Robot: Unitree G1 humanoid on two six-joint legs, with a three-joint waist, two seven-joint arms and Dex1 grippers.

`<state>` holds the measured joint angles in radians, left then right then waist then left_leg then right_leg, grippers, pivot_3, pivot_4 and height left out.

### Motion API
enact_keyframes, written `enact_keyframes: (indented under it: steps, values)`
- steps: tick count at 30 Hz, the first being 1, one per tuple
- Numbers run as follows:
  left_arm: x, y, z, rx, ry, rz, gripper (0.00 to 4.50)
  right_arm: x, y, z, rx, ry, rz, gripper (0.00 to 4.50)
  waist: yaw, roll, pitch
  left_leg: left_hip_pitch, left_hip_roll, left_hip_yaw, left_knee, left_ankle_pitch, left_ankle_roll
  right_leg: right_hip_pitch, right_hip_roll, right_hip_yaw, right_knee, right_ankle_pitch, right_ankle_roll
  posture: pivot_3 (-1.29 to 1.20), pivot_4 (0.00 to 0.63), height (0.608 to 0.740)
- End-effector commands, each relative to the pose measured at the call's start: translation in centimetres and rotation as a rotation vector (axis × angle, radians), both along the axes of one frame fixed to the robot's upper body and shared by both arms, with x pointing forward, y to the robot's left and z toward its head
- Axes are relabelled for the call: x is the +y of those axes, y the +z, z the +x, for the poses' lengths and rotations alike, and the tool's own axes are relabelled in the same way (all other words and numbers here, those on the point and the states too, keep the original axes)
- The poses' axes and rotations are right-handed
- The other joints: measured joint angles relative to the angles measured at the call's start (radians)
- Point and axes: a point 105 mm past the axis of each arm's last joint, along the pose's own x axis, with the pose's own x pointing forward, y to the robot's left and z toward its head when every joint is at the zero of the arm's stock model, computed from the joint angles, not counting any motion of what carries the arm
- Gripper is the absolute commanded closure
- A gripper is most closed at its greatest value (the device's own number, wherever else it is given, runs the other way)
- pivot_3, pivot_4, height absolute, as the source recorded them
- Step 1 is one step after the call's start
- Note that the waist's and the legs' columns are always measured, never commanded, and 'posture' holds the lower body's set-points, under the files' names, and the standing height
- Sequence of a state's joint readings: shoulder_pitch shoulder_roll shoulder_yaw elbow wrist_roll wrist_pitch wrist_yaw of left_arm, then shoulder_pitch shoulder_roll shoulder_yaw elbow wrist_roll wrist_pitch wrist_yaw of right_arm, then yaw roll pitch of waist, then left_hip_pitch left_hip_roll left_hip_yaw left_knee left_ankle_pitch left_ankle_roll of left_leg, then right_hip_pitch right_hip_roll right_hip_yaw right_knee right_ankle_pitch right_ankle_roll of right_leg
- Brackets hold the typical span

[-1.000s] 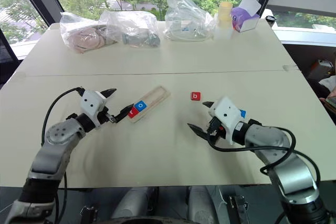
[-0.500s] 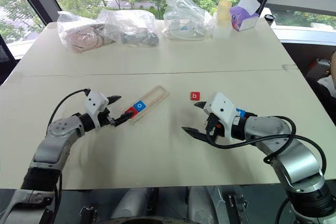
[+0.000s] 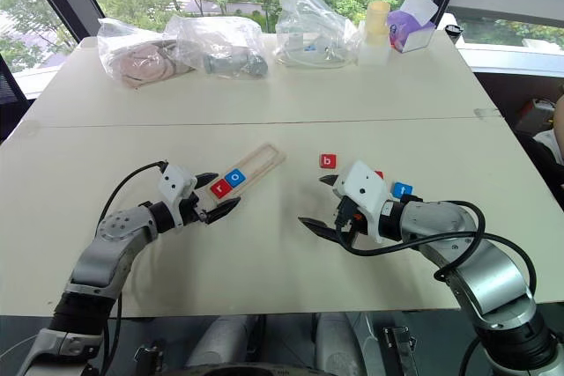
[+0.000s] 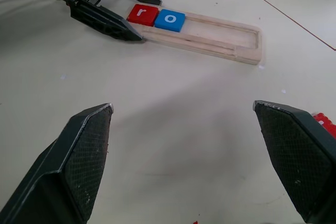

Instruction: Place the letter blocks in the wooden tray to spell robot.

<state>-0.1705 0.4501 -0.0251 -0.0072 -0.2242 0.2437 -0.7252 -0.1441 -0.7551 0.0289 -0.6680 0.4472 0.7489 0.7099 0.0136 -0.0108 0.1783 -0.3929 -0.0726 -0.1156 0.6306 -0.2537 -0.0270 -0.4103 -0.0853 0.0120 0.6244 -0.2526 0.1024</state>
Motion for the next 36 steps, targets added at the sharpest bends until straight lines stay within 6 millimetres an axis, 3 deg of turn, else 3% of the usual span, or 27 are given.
enact_keyframes:
  steps: [1,7,21,26,31,36]
  values:
    - [0.2,0.2,0.2,-0.038,0.008,0.022,0.0,0.8,1.0,-0.5,-0.052,0.032,0.018,0.06,0.0,0.0,0.0,0.0,0.0,0.0,0.0,0.0,0.0,0.0,0.0,0.0,0.0,0.0,0.0,0.0,0.15,0.74]
    - [0.8,-0.3,0.4,-0.036,0.025,0.028,0.0,0.9,1.1,-0.6,-0.053,0.03,0.022,0.06,0.0,0.0,0.0,0.0,0.0,0.0,0.0,0.0,0.0,0.0,0.0,0.0,0.001,0.0,0.0,0.0,0.15,0.74]
    - [1.5,-3.9,-0.3,0.153,0.008,0.027,0.0,0.9,1.2,-0.3,-0.067,0.02,0.013,0.06,-0.001,0.004,-0.003,0.003,0.0,0.0,0.001,0.0,0.0,0.002,0.0,0.0,0.004,0.0,0.0,0.0,0.15,0.74]
    - [1.4,-4.1,-0.4,0.185,0.015,0.009,1.33,0.8,1.3,-0.2,-0.071,0.016,0.01,0.0,-0.002,0.004,-0.004,0.004,0.0,0.001,0.001,0.0,0.0,0.002,0.001,0.0,0.004,0.0,0.0,0.0,0.15,0.74]
    - [1.2,-4.0,-0.5,0.191,0.013,0.006,1.33,0.8,1.3,-0.2,-0.073,0.014,0.008,0.0,-0.002,0.004,-0.004,0.004,0.0,0.001,0.001,0.0,0.0,0.002,0.001,0.0,0.004,0.0,0.0,0.0,0.15,0.74]
    - [-1.3,-3.2,-2.5,0.17,-0.159,0.027,1.33,0.8,1.4,-0.1,-0.077,0.012,0.007,0.0,-0.001,0.004,-0.004,0.004,0.0,0.001,0.0,0.0,0.0,0.002,0.0,0.001,0.004,0.0,0.0,0.0,0.15,0.74]
